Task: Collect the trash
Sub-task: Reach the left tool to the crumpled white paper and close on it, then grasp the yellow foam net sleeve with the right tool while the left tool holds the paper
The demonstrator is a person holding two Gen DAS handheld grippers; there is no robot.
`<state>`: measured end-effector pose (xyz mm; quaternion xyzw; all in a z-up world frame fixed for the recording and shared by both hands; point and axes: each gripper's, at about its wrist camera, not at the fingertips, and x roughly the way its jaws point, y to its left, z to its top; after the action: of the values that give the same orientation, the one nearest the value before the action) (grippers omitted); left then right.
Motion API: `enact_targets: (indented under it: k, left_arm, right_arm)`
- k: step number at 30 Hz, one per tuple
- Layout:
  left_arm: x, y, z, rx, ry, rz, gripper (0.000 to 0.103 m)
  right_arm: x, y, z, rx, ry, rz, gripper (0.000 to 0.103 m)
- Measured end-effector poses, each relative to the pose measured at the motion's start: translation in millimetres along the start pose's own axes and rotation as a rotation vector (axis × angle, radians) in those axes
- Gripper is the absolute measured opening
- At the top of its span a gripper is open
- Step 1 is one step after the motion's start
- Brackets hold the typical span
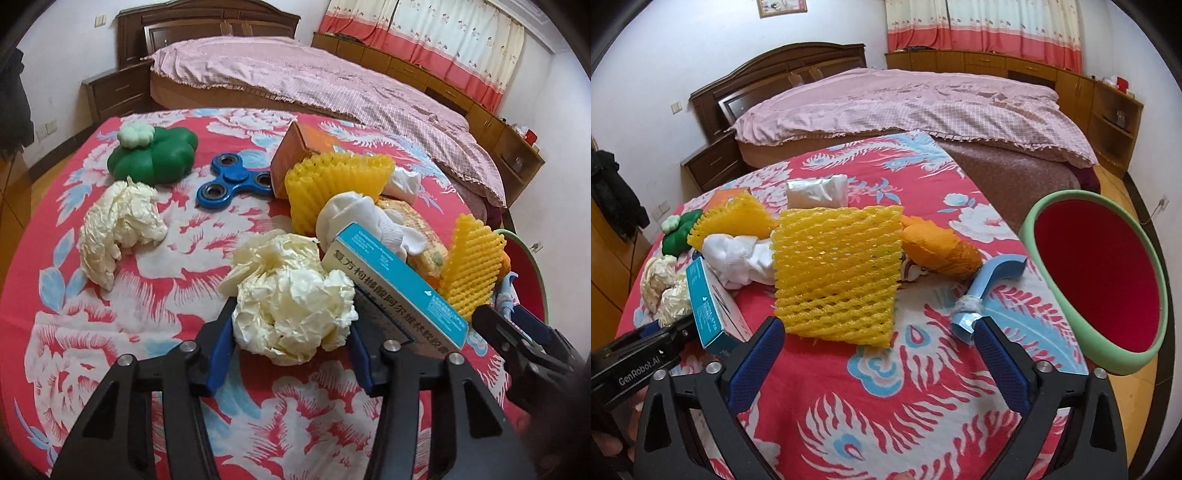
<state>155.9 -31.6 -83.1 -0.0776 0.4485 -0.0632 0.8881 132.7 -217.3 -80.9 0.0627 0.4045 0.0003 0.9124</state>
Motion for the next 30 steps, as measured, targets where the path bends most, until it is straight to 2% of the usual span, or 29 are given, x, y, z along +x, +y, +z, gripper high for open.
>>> enact_targets:
  k: [4, 8, 11, 16, 18, 20, 24, 25, 26, 30]
  left_arm:
    - [-0.6, 1.2, -1.3, -0.011, -0.003, -0.043, 0.048]
    - [-5.6, 5.2, -3.6, -0.019, -0.011, -0.068, 0.045]
    - [-14.3, 7.4, -6.5, -0.021, -0.026, -0.082, 0.045]
    - [-25.4, 9.9, -8.7, -0.029, -0.052, -0.083, 0.045]
    - [-29.3, 11.5, -9.9, -0.037, -0.059, -0.083, 0.045]
    - [-31.9, 12.5, -10.9, -0.043, -0.063, -0.082, 0.045]
    - [-39.0, 13.2, -12.8, -0.049, -0.074, -0.077, 0.045]
    - [-41.0, 13.4, -13.5, -0.05, -0.076, -0.075, 0.045]
    - [-43.0, 13.5, -14.3, -0.051, -0.079, -0.074, 0.045]
    - [-49.7, 14.2, -16.0, -0.05, -0.091, -0.069, 0.045]
  right_arm:
    - [5.8, 2.2, 0.1, 0.003, 0.005, 0.008, 0.095]
    - [8.3, 6.6, -0.1, -0.014, 0.009, 0.019, 0.075]
    - [9.1, 5.1, -2.3, 0.003, 0.023, 0.041, 0.07]
    - [6.0, 1.0, -7.4, 0.025, 0.02, 0.066, 0.067]
    - [5.0, 1.0, -8.6, 0.022, 0.02, 0.059, 0.061]
    - [4.0, 0.4, -8.8, 0.026, 0.021, 0.057, 0.045]
    - [2.4, -2.5, -10.2, 0.049, 0.031, 0.075, 0.027]
    - [2.5, -3.5, -10.9, 0.059, 0.037, 0.089, 0.016]
    - [2.4, -4.1, -11.7, 0.066, 0.04, 0.1, 0.011]
    - [-4.5, -3.9, -14.7, 0.073, 0.02, 0.126, 0.006]
